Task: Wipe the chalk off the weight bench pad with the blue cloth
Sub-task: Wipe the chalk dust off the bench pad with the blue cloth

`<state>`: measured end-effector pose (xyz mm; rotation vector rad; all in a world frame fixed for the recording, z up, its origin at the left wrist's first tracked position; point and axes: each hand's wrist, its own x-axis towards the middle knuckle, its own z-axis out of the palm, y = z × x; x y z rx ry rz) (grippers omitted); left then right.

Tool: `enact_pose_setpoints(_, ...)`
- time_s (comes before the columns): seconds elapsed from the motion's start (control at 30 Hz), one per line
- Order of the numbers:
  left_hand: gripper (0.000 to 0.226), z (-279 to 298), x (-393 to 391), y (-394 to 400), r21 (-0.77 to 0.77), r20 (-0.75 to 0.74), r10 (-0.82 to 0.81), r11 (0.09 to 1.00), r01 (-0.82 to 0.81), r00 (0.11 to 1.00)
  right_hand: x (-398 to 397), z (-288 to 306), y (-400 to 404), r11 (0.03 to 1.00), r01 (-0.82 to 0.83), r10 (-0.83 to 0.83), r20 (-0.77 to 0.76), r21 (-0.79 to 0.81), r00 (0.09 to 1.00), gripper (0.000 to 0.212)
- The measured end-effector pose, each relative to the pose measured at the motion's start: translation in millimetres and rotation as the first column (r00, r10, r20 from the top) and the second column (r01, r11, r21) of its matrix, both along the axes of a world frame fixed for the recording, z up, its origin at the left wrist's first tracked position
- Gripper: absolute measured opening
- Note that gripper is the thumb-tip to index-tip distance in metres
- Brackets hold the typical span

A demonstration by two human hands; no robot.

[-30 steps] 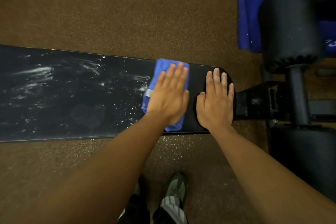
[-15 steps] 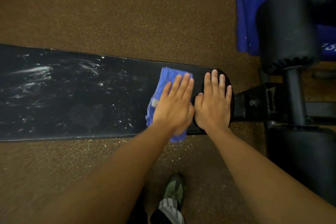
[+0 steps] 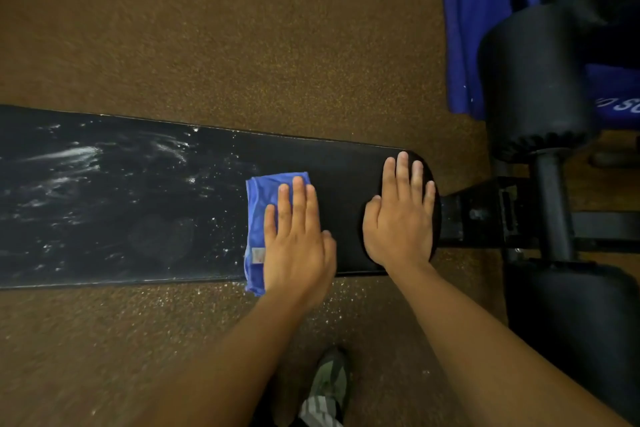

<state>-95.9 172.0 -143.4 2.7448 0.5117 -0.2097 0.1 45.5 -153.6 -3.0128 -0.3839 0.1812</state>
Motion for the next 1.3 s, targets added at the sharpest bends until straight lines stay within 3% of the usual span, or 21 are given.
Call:
enact_pose_setpoints(0.2, 0.063, -4.7, 68.2, 21.2, 0.066, 0.036, -0.234, 0.971, 0.231, 0.972, 1.9, -2.3, -3.1, 1.0, -0.01, 0.01, -0.008, 0.006, 1.0, 0.065)
enact_pose_setpoints(0.3, 0.062, -7.9, 85.4, 63.6, 0.084, 0.035, -0.104, 0.991, 0.101, 0.994, 2.8, -1.9, -4.8, 1.0, -0.009, 0.009, -0.011, 0.012, 1.0, 0.063)
enact_pose_setpoints(0.43, 0.065, -2.5, 25.9, 69.2, 0.043, 0.032, 0.005, 0.999, -0.006, 0.999, 2.5, -1.2, -3.7, 1.0, 0.0, 0.0, -0.014, 0.001, 1.0, 0.064)
enact_pose_setpoints(0.57, 0.066, 0.4, -17.1, 10.1, 0.038, -0.029, 0.015, 0.999, -0.013, 0.999, 0.8, -0.8, 0.2, 1.0, 0.008, -0.008, -0.008, -0.015, 1.0, 0.064)
enact_pose_setpoints(0.77, 0.064, -5.3, 59.4, -0.6, 0.017, 0.049, -0.225, 0.974, 0.224, 0.973, 0.6, -3.2, -2.5, 1.0, -0.007, 0.007, -0.005, 0.0, 1.0, 0.065)
enact_pose_setpoints(0.9, 0.063, -8.2, 83.9, 52.8, 0.076, 0.036, -0.108, 0.992, 0.105, 0.994, 2.0, -3.3, -4.5, 1.0, -0.006, 0.006, -0.011, 0.013, 1.0, 0.064)
enact_pose_setpoints(1.07, 0.065, -3.0, 24.9, 52.4, 0.029, 0.028, 0.011, 1.0, -0.012, 1.0, 0.5, -1.6, -1.9, 1.0, 0.007, -0.007, -0.013, -0.009, 1.0, 0.063)
enact_pose_setpoints(1.23, 0.066, -3.1, -9.0, 4.4, 0.01, -0.018, -0.098, 0.995, 0.098, 0.995, -0.4, -1.4, 1.6, 1.0, 0.014, -0.014, -0.013, -0.008, 1.0, 0.064)
enact_pose_setpoints(1.3, 0.065, -6.3, 10.8, 5.8, 0.013, 0.011, -0.242, 0.97, 0.242, 0.97, -0.2, -2.0, 0.4, 1.0, 0.011, -0.011, -0.013, -0.003, 1.0, 0.065)
